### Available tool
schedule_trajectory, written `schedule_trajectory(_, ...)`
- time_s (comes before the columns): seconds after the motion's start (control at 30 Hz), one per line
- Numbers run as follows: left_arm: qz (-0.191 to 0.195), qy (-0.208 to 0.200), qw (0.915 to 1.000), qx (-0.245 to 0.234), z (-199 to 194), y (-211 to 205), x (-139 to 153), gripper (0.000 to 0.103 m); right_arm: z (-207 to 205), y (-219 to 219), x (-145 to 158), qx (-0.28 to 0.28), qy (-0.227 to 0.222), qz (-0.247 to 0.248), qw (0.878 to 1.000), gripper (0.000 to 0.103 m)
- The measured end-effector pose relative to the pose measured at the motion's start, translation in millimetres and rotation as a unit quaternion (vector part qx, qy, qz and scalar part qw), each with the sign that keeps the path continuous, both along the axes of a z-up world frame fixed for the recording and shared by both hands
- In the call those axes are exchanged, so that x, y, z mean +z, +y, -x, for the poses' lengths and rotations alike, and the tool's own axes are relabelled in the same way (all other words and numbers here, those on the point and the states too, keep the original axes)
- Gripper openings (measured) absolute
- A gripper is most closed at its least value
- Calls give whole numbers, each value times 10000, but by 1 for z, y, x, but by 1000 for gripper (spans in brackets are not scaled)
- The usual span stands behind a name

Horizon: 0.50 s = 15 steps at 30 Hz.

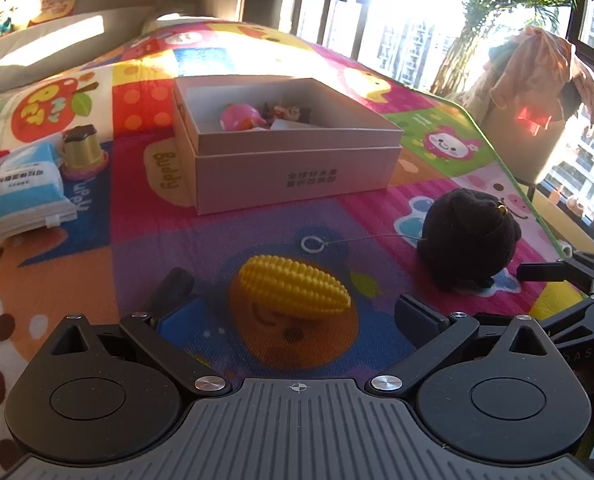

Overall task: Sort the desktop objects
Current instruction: 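Lower the left tool onto the yellow corn toy and close on it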

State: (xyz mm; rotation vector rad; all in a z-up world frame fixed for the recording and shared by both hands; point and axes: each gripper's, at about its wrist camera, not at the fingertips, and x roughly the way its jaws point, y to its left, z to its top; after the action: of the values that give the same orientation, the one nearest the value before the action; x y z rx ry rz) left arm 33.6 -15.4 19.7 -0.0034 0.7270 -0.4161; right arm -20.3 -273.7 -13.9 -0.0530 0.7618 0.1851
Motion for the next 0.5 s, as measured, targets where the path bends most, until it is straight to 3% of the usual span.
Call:
schedule_trajectory(0.27,-94,-52,9997,-226,-20,-12,-4,103,0,0,0,-1,-4,-2,10000,103)
schedule_trajectory(0.5,-190,-51,9955,-929,8,-34,-6,103,0,0,0,-3,-5,0,10000,103)
